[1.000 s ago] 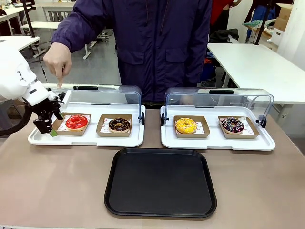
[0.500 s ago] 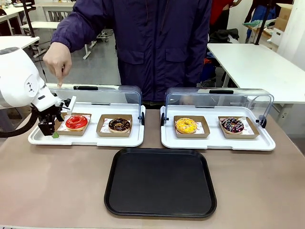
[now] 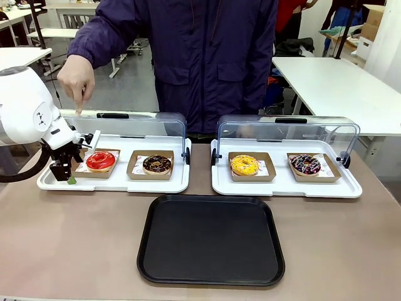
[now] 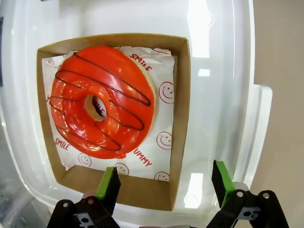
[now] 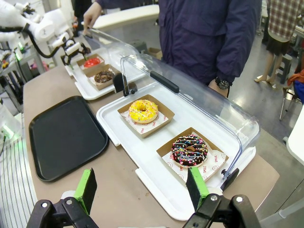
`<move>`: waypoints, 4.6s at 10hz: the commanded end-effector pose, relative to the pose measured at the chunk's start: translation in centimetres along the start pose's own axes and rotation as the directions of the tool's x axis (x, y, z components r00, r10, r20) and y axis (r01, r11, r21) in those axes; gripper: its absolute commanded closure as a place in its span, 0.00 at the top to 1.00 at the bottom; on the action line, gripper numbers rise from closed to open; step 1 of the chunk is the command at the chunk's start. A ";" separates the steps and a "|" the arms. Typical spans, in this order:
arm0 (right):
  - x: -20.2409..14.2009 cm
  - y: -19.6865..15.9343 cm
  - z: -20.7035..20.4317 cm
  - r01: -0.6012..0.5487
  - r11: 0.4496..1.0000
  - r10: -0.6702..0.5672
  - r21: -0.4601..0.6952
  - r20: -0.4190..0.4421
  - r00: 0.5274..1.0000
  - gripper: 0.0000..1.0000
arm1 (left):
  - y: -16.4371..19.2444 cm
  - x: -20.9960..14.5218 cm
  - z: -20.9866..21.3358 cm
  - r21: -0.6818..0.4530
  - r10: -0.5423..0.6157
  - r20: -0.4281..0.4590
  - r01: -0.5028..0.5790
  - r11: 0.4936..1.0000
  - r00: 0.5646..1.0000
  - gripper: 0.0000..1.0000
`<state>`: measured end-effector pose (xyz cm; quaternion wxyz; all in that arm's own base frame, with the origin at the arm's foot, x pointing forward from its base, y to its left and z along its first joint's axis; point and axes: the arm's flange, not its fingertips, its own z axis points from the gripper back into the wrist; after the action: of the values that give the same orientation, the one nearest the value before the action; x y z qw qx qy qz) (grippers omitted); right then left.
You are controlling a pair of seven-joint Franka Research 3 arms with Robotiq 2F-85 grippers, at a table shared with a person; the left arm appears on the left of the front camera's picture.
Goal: Move the first donut from the left to the tray.
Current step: Pick up the Paper togo box containing the Donut indicated by the person and place it on the Handle tray.
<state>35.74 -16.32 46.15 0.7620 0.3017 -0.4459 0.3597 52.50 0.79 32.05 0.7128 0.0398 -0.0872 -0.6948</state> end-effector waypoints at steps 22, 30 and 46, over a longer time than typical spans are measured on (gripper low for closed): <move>0.1 -0.4 -0.1 -0.026 1.000 0.026 -0.001 0.032 0.999 1.00 | -3.8 1.4 5.2 0.133 0.039 -0.006 -0.037 0.990 0.999 0.02; 0.1 -0.4 -0.1 -0.026 1.000 0.026 -0.001 0.032 0.999 1.00 | -15.6 11.7 11.7 0.181 -0.070 0.008 0.068 0.981 0.998 0.02; 0.1 -0.4 -0.1 -0.026 1.000 0.026 -0.001 0.032 0.999 1.00 | -25.3 33.8 7.2 0.137 -0.127 -0.023 0.129 0.982 0.992 0.02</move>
<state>35.75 -16.41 46.22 0.7614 0.3037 -0.4452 0.3603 27.80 -32.51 36.51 0.6489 0.0634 -0.1251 -0.7478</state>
